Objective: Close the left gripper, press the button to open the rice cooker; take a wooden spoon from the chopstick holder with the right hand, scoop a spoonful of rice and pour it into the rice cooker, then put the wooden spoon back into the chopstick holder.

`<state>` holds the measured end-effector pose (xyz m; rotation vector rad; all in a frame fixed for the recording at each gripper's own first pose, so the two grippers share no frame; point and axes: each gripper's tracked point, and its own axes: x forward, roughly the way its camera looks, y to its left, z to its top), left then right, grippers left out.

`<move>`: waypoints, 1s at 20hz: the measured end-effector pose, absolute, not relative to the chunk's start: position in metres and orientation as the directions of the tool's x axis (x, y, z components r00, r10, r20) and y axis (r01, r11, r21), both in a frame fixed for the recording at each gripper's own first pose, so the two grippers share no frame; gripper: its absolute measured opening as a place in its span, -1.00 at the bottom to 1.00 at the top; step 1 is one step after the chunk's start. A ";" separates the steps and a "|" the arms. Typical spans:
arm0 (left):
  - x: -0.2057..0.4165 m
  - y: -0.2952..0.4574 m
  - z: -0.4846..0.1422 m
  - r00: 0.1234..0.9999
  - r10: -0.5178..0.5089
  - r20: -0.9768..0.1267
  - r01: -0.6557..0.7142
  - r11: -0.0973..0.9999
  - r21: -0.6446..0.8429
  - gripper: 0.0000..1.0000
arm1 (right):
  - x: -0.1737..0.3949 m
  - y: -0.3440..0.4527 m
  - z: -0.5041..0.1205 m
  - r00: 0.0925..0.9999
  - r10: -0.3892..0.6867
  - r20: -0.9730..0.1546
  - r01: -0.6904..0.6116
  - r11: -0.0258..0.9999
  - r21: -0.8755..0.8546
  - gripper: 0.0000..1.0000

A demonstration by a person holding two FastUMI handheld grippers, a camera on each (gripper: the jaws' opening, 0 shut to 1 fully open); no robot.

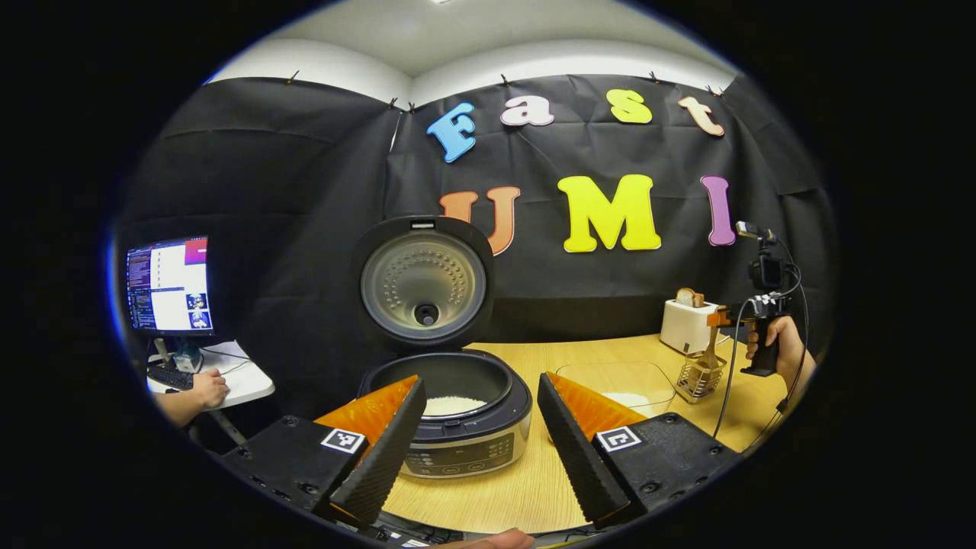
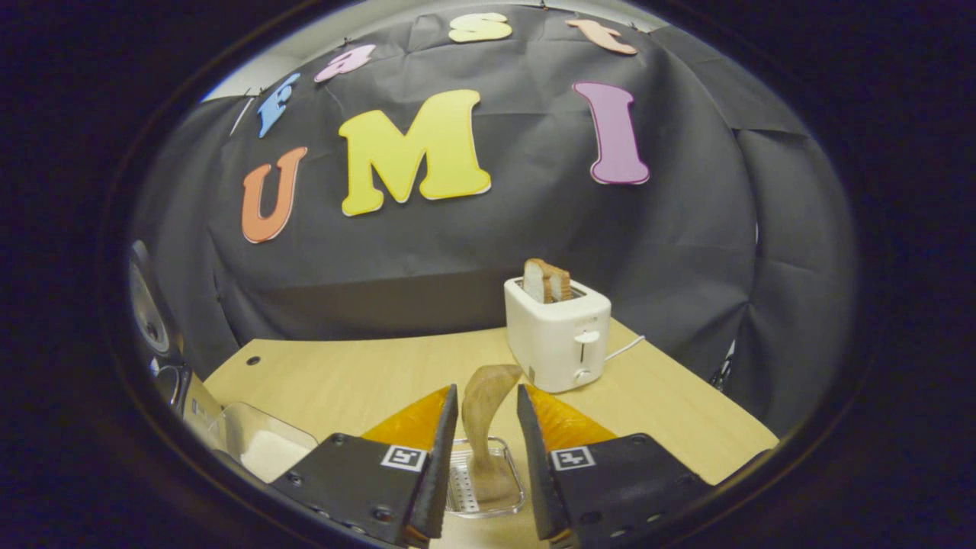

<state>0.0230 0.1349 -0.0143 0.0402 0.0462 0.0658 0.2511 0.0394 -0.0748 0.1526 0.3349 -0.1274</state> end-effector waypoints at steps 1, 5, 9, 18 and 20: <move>0.023 0.134 -0.014 0.997 0.067 -0.045 -0.065 0.997 0.042 0.89 | 0.250 0.035 -0.073 0.936 -0.106 -0.335 0.157 0.979 0.128 0.02; 0.022 0.131 -0.011 0.997 0.061 -0.037 -0.059 0.997 0.045 0.88 | 0.239 0.021 -0.070 0.932 -0.128 -0.338 0.185 0.972 0.143 0.31; 0.023 0.128 -0.011 0.997 0.061 -0.035 -0.060 0.997 0.049 0.89 | 0.216 0.014 -0.068 0.931 -0.113 -0.347 0.184 0.967 0.178 0.78; 0.030 0.121 -0.021 0.994 0.077 -0.079 -0.072 0.995 0.065 0.89 | 0.135 0.007 -0.048 0.963 -0.076 -0.260 0.096 0.993 0.065 0.92; 0.028 0.121 -0.021 0.992 0.095 -0.085 -0.092 0.995 0.043 0.89 | 0.114 0.009 -0.040 0.974 -0.072 -0.214 0.077 0.997 0.013 0.92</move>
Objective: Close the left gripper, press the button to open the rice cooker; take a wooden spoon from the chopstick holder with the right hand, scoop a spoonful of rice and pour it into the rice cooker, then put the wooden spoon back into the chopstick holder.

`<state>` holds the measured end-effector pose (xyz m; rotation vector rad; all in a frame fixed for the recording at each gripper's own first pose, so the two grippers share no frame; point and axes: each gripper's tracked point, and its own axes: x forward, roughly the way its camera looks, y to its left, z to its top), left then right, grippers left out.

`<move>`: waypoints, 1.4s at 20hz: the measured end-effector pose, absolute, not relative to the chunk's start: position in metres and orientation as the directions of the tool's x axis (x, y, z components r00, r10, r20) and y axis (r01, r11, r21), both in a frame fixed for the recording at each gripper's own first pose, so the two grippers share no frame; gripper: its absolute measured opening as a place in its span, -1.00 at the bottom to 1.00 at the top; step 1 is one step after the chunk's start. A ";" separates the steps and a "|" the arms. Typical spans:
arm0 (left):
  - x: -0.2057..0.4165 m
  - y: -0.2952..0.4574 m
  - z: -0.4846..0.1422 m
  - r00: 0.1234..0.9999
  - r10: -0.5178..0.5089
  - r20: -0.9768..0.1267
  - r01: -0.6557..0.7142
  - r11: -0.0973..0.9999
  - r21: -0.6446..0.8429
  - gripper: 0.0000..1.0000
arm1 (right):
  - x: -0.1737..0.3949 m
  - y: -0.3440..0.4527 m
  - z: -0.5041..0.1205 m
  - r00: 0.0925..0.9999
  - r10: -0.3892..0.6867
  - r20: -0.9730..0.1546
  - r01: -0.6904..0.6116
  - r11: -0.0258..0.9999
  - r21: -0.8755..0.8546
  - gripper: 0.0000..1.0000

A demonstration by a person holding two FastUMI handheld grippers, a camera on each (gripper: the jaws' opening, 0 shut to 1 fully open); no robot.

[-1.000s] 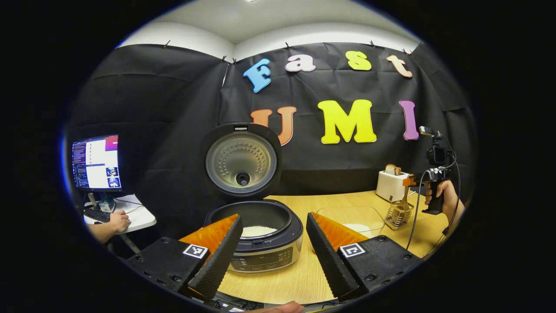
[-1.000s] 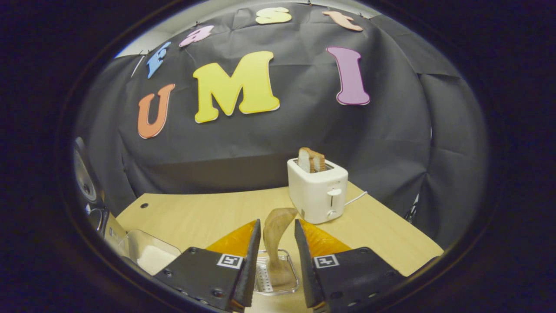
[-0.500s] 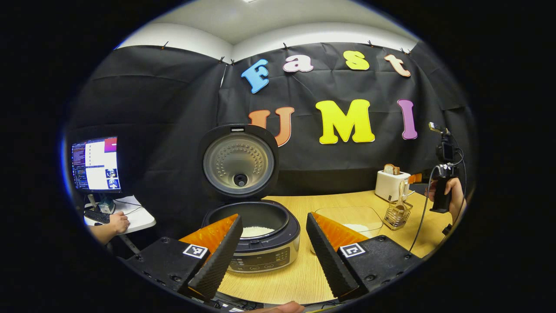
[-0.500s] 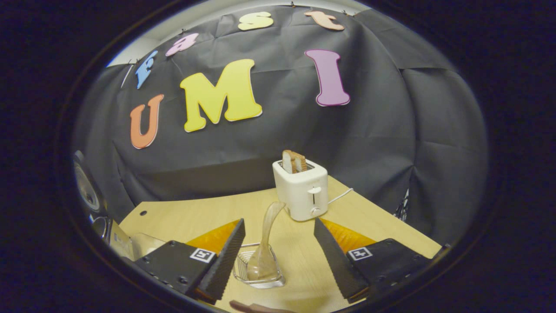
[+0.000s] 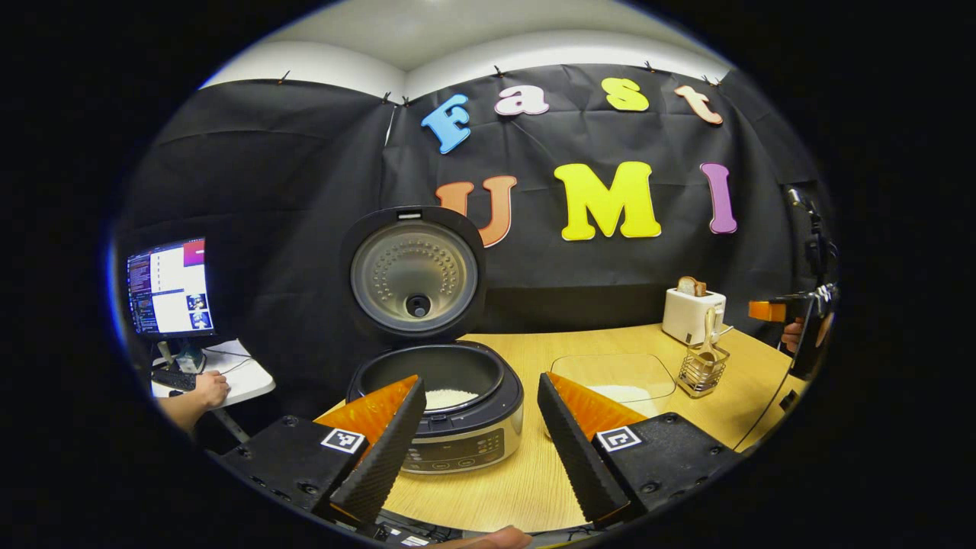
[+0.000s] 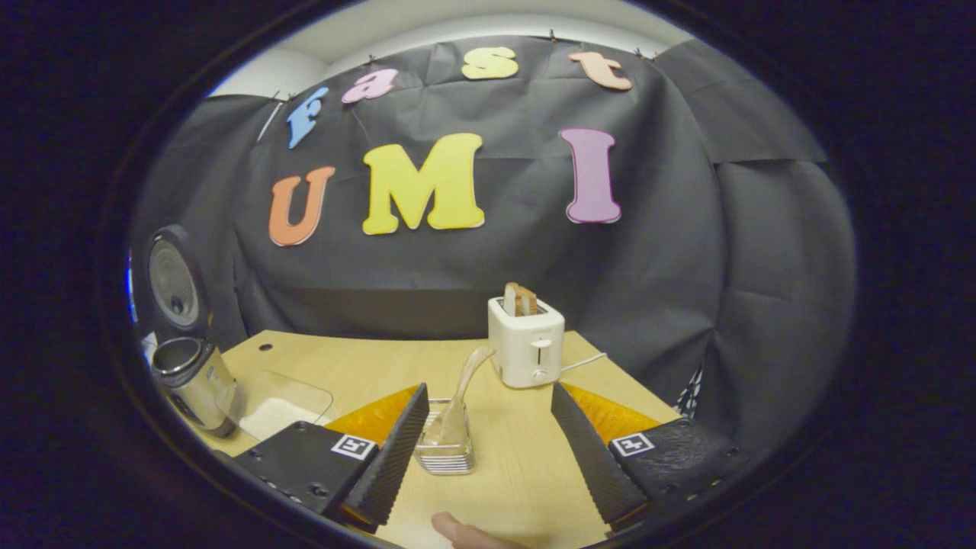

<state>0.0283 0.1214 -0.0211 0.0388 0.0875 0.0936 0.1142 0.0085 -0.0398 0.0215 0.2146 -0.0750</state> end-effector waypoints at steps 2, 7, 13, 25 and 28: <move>0.029 0.120 -0.014 0.991 0.114 -0.068 -0.112 0.993 0.026 0.89 | 0.091 0.008 -0.034 0.982 -0.068 -0.175 0.068 0.998 -0.009 1.00; 0.037 0.123 0.016 0.989 0.145 -0.038 -0.146 0.989 -0.021 0.90 | 0.057 0.003 -0.027 0.990 -0.011 -0.138 0.015 1.000 0.025 0.90; 0.054 0.148 0.081 0.975 0.223 0.012 -0.223 0.974 -0.038 0.92 | 0.036 0.002 -0.029 0.993 0.057 -0.102 -0.051 0.997 0.058 0.90; 0.134 0.188 0.186 0.926 0.357 0.121 -0.368 0.926 0.088 0.92 | 0.041 -0.011 -0.038 0.993 0.065 -0.099 -0.055 0.993 0.104 0.93; 0.162 0.197 0.198 0.929 0.349 0.126 -0.359 0.930 0.073 0.92 | 0.043 -0.013 -0.041 0.992 0.061 -0.106 -0.048 0.992 0.119 0.83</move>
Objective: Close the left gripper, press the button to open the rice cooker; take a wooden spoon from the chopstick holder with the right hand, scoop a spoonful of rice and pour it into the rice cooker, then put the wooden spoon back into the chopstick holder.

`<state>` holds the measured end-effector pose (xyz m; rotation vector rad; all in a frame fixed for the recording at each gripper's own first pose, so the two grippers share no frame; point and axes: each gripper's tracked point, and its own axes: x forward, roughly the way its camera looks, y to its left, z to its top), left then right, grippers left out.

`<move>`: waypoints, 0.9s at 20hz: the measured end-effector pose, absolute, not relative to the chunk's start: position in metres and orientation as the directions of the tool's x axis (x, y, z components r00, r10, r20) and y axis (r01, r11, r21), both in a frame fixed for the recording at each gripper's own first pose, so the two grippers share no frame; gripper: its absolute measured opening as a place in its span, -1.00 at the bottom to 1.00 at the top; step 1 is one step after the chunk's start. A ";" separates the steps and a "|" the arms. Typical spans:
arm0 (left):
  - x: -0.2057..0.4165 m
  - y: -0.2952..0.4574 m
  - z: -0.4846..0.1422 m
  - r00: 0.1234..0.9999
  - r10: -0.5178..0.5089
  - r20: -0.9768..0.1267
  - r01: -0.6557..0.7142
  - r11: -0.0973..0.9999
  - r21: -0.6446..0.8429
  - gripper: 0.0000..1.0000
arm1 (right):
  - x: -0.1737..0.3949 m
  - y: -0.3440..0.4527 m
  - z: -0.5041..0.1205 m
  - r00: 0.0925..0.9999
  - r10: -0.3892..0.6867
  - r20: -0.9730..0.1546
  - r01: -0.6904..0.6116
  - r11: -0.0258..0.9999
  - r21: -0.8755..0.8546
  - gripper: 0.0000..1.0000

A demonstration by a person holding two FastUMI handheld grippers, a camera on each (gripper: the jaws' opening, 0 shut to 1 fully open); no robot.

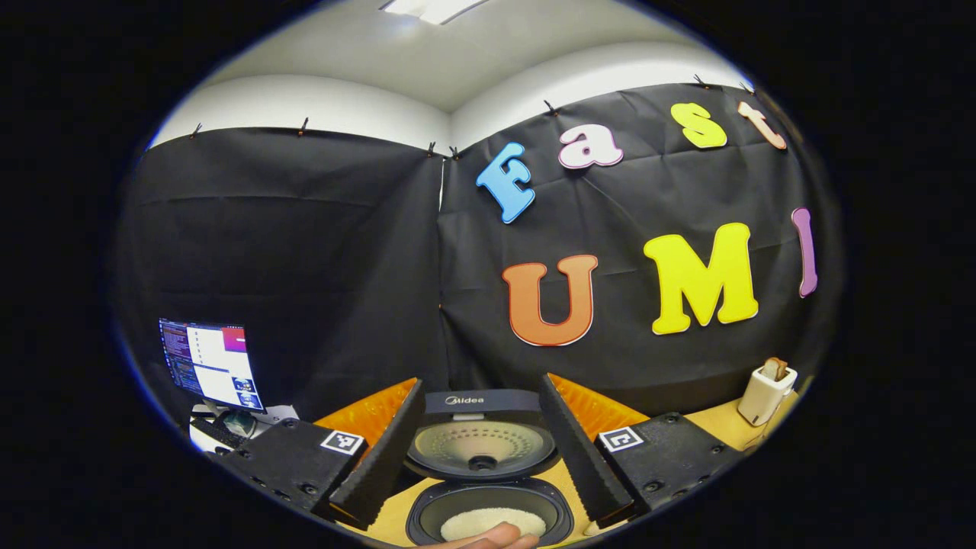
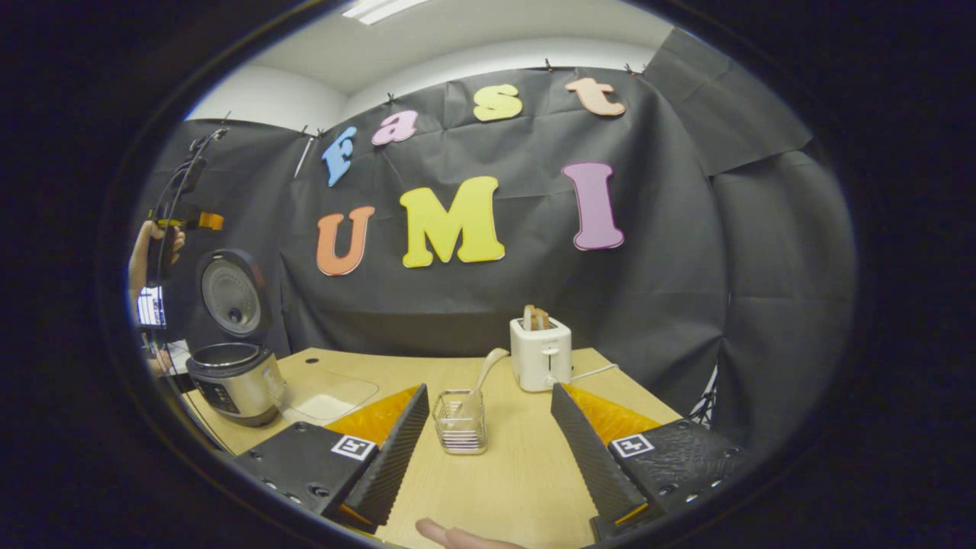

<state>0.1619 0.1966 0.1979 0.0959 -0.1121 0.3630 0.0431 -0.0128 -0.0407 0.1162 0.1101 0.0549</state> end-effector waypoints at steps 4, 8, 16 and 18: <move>0.203 0.228 0.204 0.913 0.394 0.109 -0.398 0.917 0.018 0.92 | 0.044 -0.015 -0.043 0.993 0.048 -0.105 -0.037 0.993 0.110 0.92; 0.242 0.247 0.175 0.920 0.391 0.000 -0.391 0.920 -0.009 0.93 | 0.049 -0.015 -0.048 0.993 0.037 -0.113 -0.025 0.994 0.107 0.92; 0.245 0.252 0.159 0.923 0.384 -0.018 -0.384 0.923 0.025 0.95 | 0.053 -0.013 -0.059 0.987 0.049 -0.151 -0.027 0.989 0.143 0.83; 0.242 0.250 0.162 0.923 0.385 0.000 -0.385 0.922 0.039 0.95 | 0.051 -0.011 -0.055 0.989 0.054 -0.140 -0.034 0.990 0.140 0.83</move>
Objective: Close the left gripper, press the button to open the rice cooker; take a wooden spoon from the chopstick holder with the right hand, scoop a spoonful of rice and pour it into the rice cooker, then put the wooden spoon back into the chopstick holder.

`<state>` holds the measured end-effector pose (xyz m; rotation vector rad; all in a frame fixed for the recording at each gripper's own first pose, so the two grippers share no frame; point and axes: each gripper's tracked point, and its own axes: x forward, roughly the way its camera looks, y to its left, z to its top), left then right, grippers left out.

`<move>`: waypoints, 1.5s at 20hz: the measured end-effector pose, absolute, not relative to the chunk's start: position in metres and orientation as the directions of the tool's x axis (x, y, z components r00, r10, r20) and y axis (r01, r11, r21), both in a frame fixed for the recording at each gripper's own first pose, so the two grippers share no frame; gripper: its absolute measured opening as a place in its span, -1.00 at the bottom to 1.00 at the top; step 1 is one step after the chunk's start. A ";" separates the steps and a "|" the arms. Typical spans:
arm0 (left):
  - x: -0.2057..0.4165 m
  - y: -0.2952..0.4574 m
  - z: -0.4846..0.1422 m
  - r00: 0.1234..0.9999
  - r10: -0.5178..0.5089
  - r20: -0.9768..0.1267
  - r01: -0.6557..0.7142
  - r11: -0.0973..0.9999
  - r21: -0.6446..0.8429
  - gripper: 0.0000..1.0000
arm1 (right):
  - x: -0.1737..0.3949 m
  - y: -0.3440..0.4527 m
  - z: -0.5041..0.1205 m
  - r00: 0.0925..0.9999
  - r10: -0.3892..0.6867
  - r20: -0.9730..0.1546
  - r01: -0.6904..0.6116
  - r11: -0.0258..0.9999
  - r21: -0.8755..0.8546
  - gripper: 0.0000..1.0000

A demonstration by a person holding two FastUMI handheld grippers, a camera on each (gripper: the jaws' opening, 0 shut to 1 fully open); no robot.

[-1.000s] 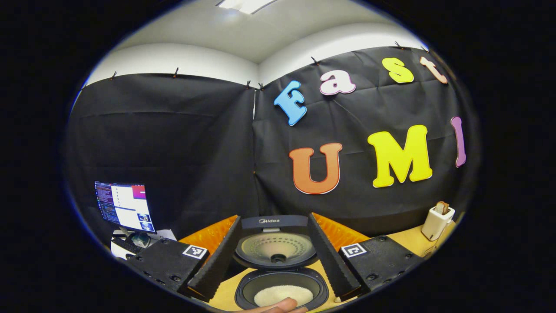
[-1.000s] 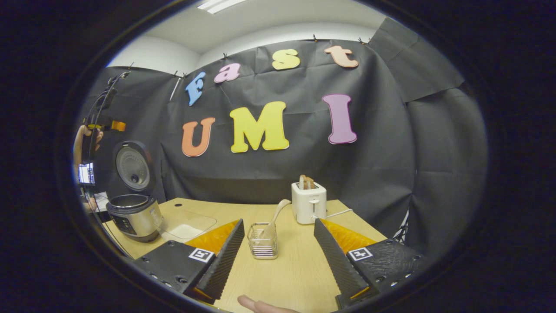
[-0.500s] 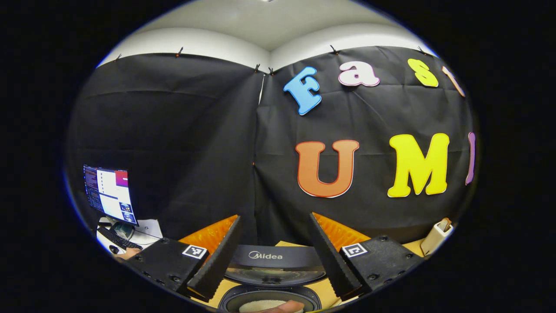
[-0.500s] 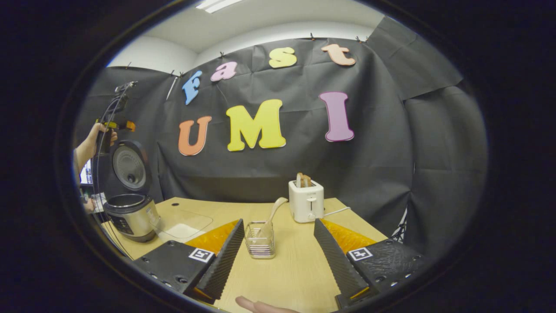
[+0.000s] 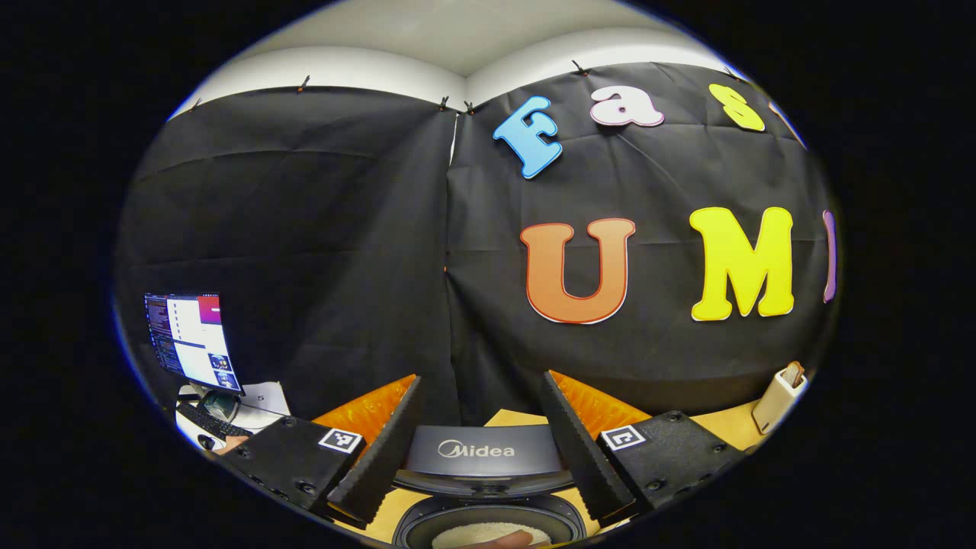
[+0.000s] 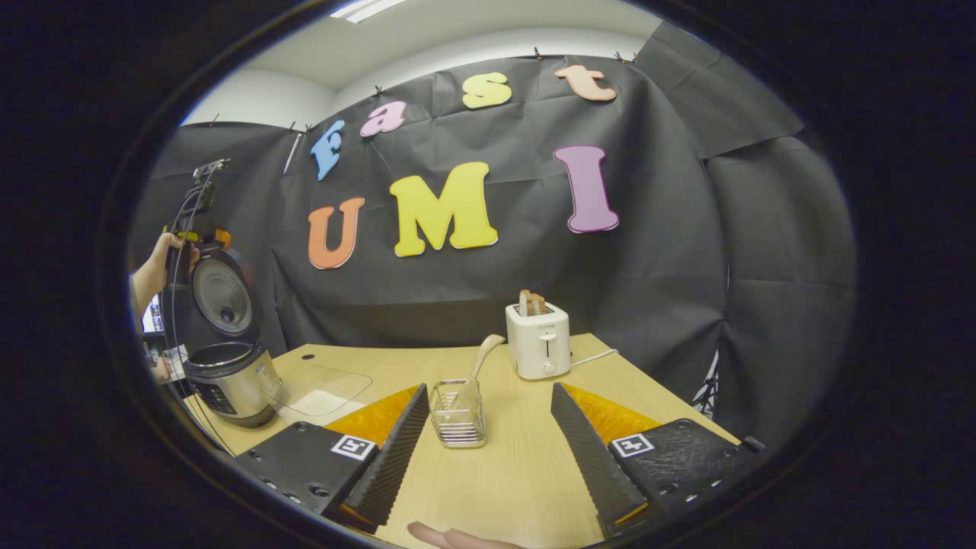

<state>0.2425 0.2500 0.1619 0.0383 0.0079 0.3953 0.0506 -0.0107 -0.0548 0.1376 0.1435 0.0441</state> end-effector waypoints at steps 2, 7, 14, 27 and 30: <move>0.246 0.252 0.164 0.923 0.386 0.015 -0.386 0.921 0.057 0.94 | 0.049 -0.008 -0.054 0.989 0.059 -0.136 -0.040 0.989 0.139 0.83; 0.269 0.261 0.164 0.918 0.395 -0.016 -0.395 0.918 0.024 0.93 | 0.053 -0.004 -0.061 0.986 0.068 -0.150 -0.048 0.990 0.133 0.83; 0.253 0.255 0.156 0.910 0.415 -0.003 -0.415 0.910 0.023 0.91 | 0.052 -0.006 -0.061 0.986 0.062 -0.154 -0.041 0.989 0.139 0.83; 0.153 0.204 0.070 0.953 0.285 -0.105 -0.284 0.959 0.028 0.90 | 0.047 0.021 -0.067 0.983 0.091 -0.162 -0.079 0.994 0.076 0.83; 0.135 0.195 0.038 0.958 0.262 -0.115 -0.261 0.965 0.020 0.90 | 0.047 0.026 -0.067 0.983 0.097 -0.156 -0.086 0.993 0.080 0.83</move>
